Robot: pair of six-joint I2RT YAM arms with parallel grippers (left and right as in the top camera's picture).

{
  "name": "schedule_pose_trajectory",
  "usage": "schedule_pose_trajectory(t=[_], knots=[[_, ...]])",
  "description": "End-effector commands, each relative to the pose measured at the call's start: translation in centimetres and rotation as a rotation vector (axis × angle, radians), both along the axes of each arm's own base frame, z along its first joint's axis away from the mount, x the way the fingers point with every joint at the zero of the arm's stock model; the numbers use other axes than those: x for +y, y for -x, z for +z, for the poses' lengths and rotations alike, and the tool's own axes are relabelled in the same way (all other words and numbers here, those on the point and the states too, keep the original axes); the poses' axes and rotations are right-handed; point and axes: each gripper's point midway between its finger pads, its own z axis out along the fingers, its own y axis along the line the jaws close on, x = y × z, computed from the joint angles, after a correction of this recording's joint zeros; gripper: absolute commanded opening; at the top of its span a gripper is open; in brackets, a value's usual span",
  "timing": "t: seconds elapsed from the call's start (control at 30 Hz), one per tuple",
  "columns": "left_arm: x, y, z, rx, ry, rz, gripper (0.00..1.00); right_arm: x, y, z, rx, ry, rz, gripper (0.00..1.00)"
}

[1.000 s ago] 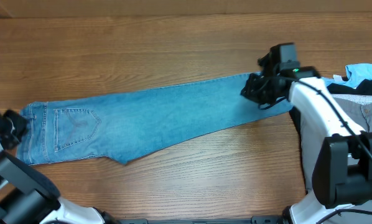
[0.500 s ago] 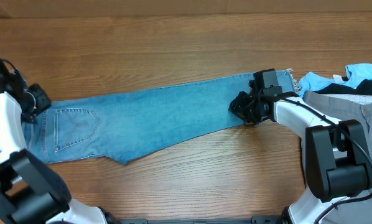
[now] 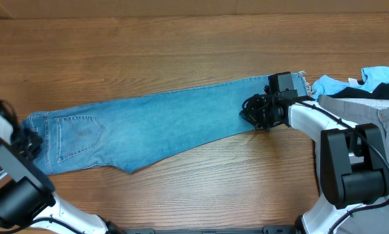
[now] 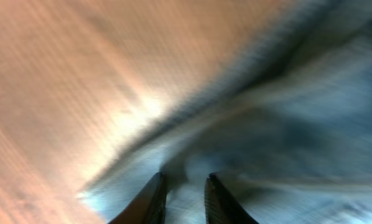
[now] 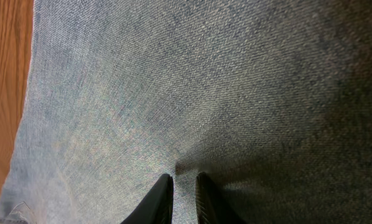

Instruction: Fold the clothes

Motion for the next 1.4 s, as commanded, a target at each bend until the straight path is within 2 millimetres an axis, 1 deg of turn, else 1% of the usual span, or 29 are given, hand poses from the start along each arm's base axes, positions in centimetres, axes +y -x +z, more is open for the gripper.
schedule_pose_trajectory(t=[0.0, 0.1, 0.17, 0.23, 0.3, 0.33, 0.4, 0.43, 0.47, 0.5, 0.57, 0.6, 0.63, 0.67, 0.7, 0.77, 0.8, 0.87, 0.9, 0.93, 1.0, 1.07, 1.1, 1.13, 1.2, 1.23, 1.27, 1.3, 1.37], knots=[[1.3, 2.1, -0.4, 0.007, 0.012, 0.099, 0.24, -0.8, 2.0, -2.9, 0.098, 0.047, -0.021, 0.17], [1.4, 1.6, 0.1, -0.034, 0.049, 0.090, 0.24, -0.8, 2.1, -2.9, 0.103, 0.045, -0.019, 0.17], [1.1, 0.7, 0.9, -0.074, 0.084, 0.086, 0.18, -0.6, 2.3, -2.9, 0.110, 0.035, -0.013, 0.16], [0.5, -1.1, 2.1, -0.146, 0.133, 0.055, 0.14, -0.3, 2.3, -2.7, 0.095, 0.021, 0.022, 0.16], [-0.1, -3.3, 4.4, -0.232, 0.164, -0.015, 0.16, 0.1, 2.0, -1.7, 0.053, 0.005, 0.090, 0.18], [-0.5, -4.5, 6.2, -0.280, 0.163, -0.055, 0.18, 0.1, 1.8, -0.9, 0.027, 0.012, 0.121, 0.20], [-1.3, -6.0, 8.9, -0.348, 0.154, -0.111, 0.21, -0.1, 1.2, 0.9, -0.024, 0.030, 0.172, 0.23], [-1.9, -6.9, 10.6, -0.390, 0.147, -0.158, 0.24, -0.2, 0.8, 2.4, -0.057, 0.037, 0.194, 0.25], [-2.5, -7.4, 11.8, -0.418, 0.135, -0.186, 0.26, -0.3, 0.6, 3.5, -0.078, 0.041, 0.205, 0.26], [-3.5, -8.1, 13.7, -0.454, 0.116, -0.235, 0.30, -0.6, 0.2, 5.3, -0.114, 0.046, 0.214, 0.28], [-5.2, -8.8, 15.7, -0.483, 0.093, -0.295, 0.37, -1.2, -0.4, 8.2, -0.168, 0.049, 0.203, 0.33], [-6.5, -9.2, 16.4, -0.486, 0.089, -0.341, 0.40, -1.8, -0.8, 9.7, -0.202, 0.051, 0.185, 0.41], [-7.4, -9.3, 16.8, -0.477, 0.088, -0.372, 0.42, -2.4, -1.3, 10.8, -0.232, 0.053, 0.168, 0.47], [-8.5, -9.4, 16.7, -0.453, 0.094, -0.397, 0.43, -3.4, -1.7, 11.9, -0.260, 0.055, 0.139, 0.51], [-9.3, -9.3, 16.5, -0.427, 0.102, -0.415, 0.43, -4.4, -2.1, 12.4, -0.275, 0.059, 0.113, 0.52], [-10.9, -9.2, 15.3, -0.372, 0.122, -0.447, 0.43, -6.7, -2.6, 12.6, -0.278, 0.068, 0.054, 0.54], [-11.7, -9.2, 14.3, -0.346, 0.138, -0.459, 0.42, -8.4, -2.7, 12.2, -0.265, 0.077, 0.017, 0.56], [-12.6, -9.0, 12.7, -0.317, 0.152, -0.477, 0.43, -10.7, -2.8, 11.3, -0.235, 0.092, -0.042, 0.56], [-13.0, -8.8, 11.6, -0.300, 0.161, -0.485, 0.44, -12.0, -2.7, 10.7, -0.213, 0.094, -0.074, 0.56], [-13.2, -8.6, 10.7, -0.288, 0.165, -0.486, 0.46, -12.7, -2.6, 10.2, -0.198, 0.095, -0.091, 0.56], [-13.1, -7.7, 8.2, -0.253, 0.156, -0.479, 0.48, -14.6, -2.1, 8.7, -0.146, 0.097, -0.122, 0.55], [-12.9, -7.1, 5.7, -0.237, 0.146, -0.471, 0.48, -15.9, -1.3, 7.4, -0.090, 0.092, -0.154, 0.55], [-12.8, -6.9, 4.7, -0.232, 0.139, -0.469, 0.42, -16.4, -1.0, 6.9, -0.065, 0.088, -0.167, 0.55], [-12.7, -6.5, 2.8, -0.223, 0.126, -0.468, 0.24, -17.1, -0.3, 5.9, -0.028, 0.086, -0.171, 0.54], [-12.0, -5.9, 1.5, -0.210, 0.075, -0.438, 0.20, -17.6, 0.4, 5.0, 0.007, 0.085, -0.165, 0.52], [-10.8, -5.0, 0.7, -0.180, 0.013, -0.384, 0.17, -17.9, 1.0, 4.5, 0.033, 0.086, -0.173, 0.52], [-10.1, -4.5, 0.4, -0.163, -0.023, -0.351, 0.16, -17.9, 1.2, 4.3, 0.035, 0.091, -0.166, 0.52], [-8.7, -3.3, 0.1, -0.128, -0.079, -0.292, 0.14, -17.9, 1.5, 3.8, 0.038, 0.101, -0.153, 0.52], [-7.3, -1.7, -0.3, -0.088, -0.113, -0.217, 0.11, -17.9, 2.0, 3.2, 0.050, 0.105, -0.154, 0.54]])
